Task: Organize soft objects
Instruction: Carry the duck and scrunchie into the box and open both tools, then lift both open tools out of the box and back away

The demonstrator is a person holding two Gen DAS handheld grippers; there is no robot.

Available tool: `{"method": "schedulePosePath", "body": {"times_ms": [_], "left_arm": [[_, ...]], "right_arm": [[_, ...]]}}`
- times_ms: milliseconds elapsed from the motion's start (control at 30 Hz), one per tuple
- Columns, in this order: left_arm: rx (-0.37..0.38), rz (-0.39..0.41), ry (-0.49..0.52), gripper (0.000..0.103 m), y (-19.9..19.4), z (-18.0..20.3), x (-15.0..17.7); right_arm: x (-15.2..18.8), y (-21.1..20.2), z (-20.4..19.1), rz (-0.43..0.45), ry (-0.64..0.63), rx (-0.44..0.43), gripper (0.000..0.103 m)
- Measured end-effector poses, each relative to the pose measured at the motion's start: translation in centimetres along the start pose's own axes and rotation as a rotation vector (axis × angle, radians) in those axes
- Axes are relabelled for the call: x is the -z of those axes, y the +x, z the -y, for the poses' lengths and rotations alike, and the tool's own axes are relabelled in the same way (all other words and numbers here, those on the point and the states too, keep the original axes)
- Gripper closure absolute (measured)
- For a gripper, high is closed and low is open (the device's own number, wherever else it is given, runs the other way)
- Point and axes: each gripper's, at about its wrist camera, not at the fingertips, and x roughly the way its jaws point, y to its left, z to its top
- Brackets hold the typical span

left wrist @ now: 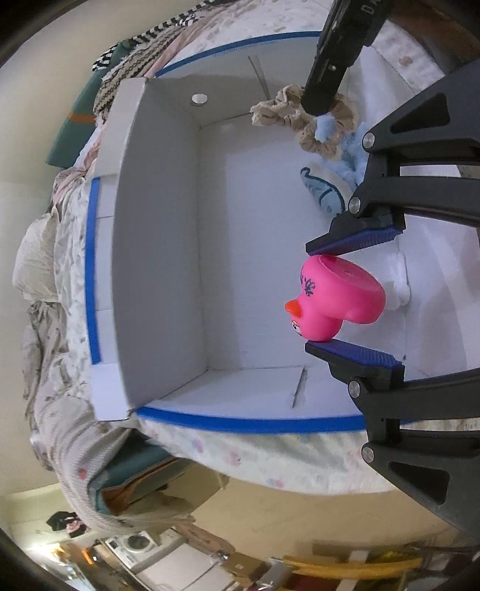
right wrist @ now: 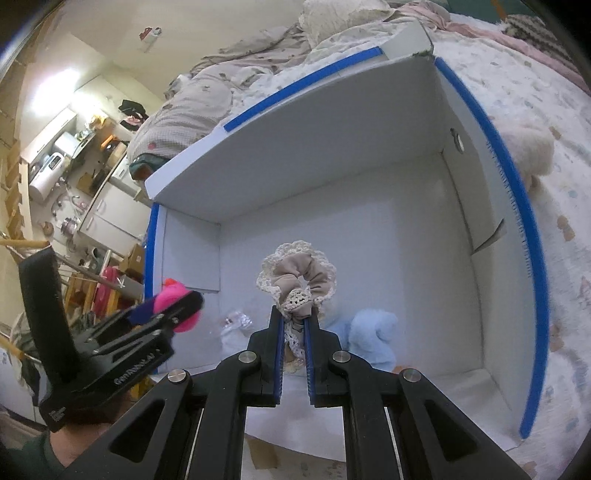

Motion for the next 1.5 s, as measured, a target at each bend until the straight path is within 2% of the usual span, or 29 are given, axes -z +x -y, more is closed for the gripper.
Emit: {"method": "schedulePosePath", "body": {"times_ms": [267,433,567,833,933,1033,1100,1167,1200,1267,1300,1333,1500], "left_arm": [[-0.006,-0.016,0.0,0.061,0.9,0.3,0.2],[0.031,-0.052,-0.012,0.061,1.5,0.2,0.7],[0.004,-0.048,0.002,0.061,1.6,0.5,0.8],[0.008,-0.03,0.006,0.06,1.1,0.5,0.8],[0.001,-0.016,0.005,0.05,0.7,0.3,0.8],[-0.003,-0.012,-0.003,0.043,0.6,0.2,0.7],[-0.007,-0.007,-0.012,0.042,0.4,0.0,0.7],[-0.018,-0.005,-0.013,0.041,0.3,0.0,0.6],[-0.024,-0.004,-0.013,0.04,0.3,0.0,0.6],[-0.03,0.001,-0.013,0.04,0.2,0.0,0.5],[-0.034,0.002,-0.013,0.04,0.2,0.0,0.5],[-0.036,0.002,-0.014,0.04,0.2,0.0,0.5],[-0.044,0.0,-0.017,0.04,0.2,0.0,0.4]], "right_arm": [[-0.3,2.2,-0.8,-0.052,-0.013,0.025,0.091],[-0.2,3.3,-0.5,-0.083,-0.009,0.04,0.091],[0.1,3.8,-0.5,-0.096,-0.01,0.048,0.091],[0.1,3.9,0.1,-0.099,0.008,0.063,0.091],[0.1,4.1,-0.1,-0.102,0.009,0.066,0.091],[0.1,4.0,-0.1,-0.099,0.007,0.069,0.091],[0.1,4.0,-0.1,-0.097,0.006,0.071,0.089],[0.1,3.9,0.0,-0.092,0.007,0.076,0.084],[0.1,3.9,-0.1,-0.088,0.003,0.085,0.075],[0.1,3.8,-0.4,-0.075,-0.015,0.109,0.04],[0.1,3.7,-0.5,-0.071,-0.021,0.12,0.017],[0.0,3.7,-0.6,-0.063,-0.028,0.132,0.011],[-0.3,2.7,-1.1,0.006,-0.041,0.165,0.003]]}}
